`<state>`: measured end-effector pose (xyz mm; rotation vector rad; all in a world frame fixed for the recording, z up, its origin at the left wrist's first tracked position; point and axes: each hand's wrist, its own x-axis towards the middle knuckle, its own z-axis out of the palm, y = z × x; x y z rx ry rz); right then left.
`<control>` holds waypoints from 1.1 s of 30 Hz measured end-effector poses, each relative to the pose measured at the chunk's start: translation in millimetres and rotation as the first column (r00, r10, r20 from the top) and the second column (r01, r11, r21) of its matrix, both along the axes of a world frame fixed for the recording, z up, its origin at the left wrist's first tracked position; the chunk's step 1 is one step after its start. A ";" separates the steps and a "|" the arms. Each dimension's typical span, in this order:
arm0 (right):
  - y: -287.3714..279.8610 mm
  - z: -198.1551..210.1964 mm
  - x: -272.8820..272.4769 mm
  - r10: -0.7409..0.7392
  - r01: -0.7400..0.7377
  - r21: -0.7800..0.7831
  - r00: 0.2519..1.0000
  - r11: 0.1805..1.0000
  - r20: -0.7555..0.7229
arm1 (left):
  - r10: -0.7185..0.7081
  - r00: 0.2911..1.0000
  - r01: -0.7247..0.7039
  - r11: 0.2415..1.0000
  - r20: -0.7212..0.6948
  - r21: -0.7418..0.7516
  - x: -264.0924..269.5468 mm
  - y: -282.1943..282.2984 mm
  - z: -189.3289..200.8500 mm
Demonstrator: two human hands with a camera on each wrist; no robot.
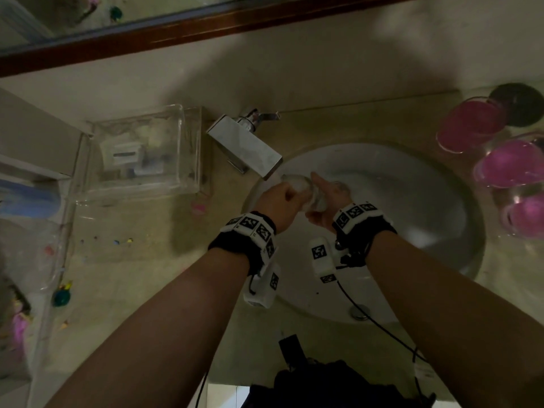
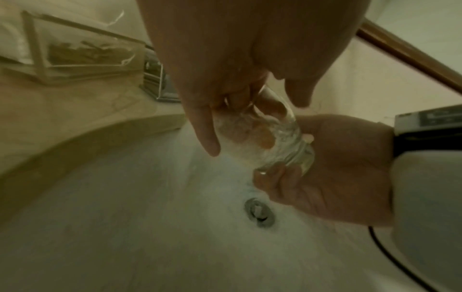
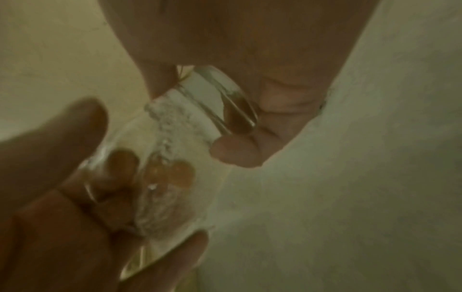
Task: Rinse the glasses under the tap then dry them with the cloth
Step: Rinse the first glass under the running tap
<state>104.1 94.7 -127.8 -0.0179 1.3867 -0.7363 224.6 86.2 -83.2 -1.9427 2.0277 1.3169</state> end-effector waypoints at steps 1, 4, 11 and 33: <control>0.1 -0.5 -0.3 0.058 -0.059 -0.021 0.997 0.998 -0.046 | -0.013 1.000 0.013 1.000 0.017 0.008 1.6 -1.0 1.4; 1.8 0.1 -1.1 0.110 -0.122 -0.082 0.984 0.989 -0.138 | 0.098 0.995 -0.097 0.993 -0.012 0.066 6.3 -4.0 -0.3; -1.5 0.2 2.3 0.185 -0.235 -0.220 0.957 0.947 -0.225 | 0.730 0.641 -0.525 0.642 -0.237 0.558 7.4 0.9 -13.7; -14.6 -2.2 18.5 0.463 -0.629 -0.224 0.728 0.744 -0.505 | 0.827 0.457 -0.549 0.553 -0.328 0.627 19.8 -7.3 -22.2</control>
